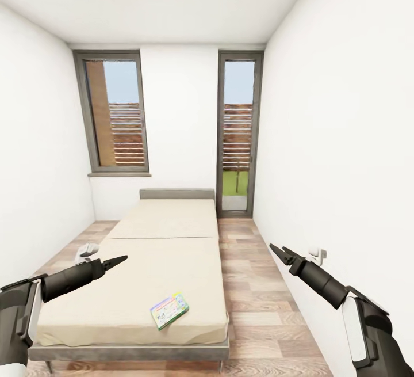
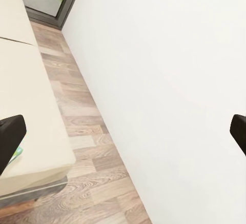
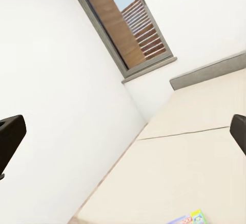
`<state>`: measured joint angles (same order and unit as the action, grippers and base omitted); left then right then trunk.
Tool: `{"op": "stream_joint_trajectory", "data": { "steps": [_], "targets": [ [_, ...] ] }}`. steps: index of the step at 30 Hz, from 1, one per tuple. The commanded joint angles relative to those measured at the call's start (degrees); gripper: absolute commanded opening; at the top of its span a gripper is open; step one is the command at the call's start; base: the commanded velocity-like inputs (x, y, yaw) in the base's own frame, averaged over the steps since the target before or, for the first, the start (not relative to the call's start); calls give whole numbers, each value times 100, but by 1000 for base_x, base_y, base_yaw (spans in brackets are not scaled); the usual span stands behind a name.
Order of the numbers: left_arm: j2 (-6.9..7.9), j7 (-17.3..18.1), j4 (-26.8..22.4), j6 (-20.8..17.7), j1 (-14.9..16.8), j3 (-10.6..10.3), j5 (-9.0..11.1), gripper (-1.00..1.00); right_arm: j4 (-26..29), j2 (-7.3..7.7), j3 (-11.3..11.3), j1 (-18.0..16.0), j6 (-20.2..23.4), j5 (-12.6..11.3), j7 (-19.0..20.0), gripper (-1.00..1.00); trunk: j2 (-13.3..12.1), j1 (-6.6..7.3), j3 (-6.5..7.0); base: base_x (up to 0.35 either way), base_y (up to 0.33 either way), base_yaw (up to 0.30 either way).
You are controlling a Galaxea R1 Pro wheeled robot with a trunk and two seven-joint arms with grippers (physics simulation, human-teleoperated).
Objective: Put all the toys in the child's room - the three board games (two on the bed and one on the table), the two jigsaw puzzles on the table, and the tennis ball on the table - inside the toy box on the table in the child's room.
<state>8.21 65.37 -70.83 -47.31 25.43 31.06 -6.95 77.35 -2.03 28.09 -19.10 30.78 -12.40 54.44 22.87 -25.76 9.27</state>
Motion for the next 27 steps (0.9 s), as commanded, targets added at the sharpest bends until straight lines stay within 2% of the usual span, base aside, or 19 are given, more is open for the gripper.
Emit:
{"op": "stream_joint_trajectory", "data": {
  "steps": [1, 12, 17, 27],
  "targets": [
    [-1, 60, -3, -41, 5, 14, -55, 100, -1, -5, 12, -4, 43, -24, 14, 100, 5, -2, -3, 0, -49, 0],
    [-18, 2, -2, -78, 5, 14, -58, 100, -6, 6, 17, -5, 38, -21, 9, 100, 5, -2, -5, 0, -11, 0],
    [-27, -4, -1, -84, 7, 14, -79, 100, -4, -4, 17, -2, 40, -18, 2, 100, 205, -112, -94, 0, 0, 0],
    [-30, -7, -1, -86, 14, 14, -88, 100, -7, 9, 19, -4, 34, -17, 5, 100, 205, -112, -94, 0, 0, 0]
  ]
}}
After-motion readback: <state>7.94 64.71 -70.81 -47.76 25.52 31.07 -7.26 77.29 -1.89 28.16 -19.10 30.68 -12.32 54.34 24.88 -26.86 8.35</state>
